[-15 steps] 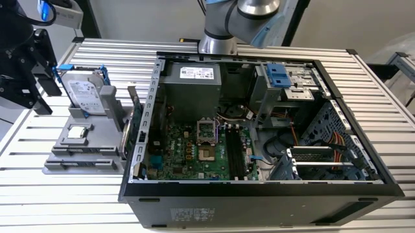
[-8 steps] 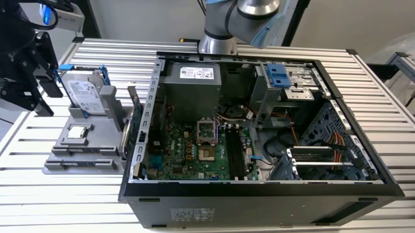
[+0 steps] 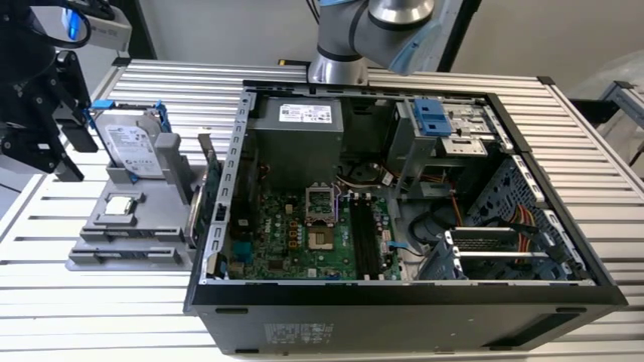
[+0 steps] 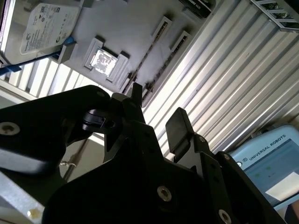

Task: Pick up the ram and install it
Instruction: 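Pick up the ram and move it above insertion slot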

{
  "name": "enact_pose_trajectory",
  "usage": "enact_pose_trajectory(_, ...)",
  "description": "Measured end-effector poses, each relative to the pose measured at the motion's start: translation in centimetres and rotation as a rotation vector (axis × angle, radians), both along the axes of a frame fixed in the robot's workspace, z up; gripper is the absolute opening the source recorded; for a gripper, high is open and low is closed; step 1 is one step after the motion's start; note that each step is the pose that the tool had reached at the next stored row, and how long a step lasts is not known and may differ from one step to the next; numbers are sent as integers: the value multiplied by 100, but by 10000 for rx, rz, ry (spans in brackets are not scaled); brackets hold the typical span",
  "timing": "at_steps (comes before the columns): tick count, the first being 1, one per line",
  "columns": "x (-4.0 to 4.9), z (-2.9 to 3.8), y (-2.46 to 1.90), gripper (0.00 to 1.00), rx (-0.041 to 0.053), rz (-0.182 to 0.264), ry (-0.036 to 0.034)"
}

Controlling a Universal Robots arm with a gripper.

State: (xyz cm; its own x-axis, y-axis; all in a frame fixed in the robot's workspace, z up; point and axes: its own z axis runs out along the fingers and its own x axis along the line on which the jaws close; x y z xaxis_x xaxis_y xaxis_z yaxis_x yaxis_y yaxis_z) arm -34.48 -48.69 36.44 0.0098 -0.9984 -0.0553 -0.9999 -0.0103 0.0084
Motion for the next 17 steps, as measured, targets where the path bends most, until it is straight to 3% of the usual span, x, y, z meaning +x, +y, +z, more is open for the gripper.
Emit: enact_pose_trajectory(17,0,-108,0,100,-16,0,0)
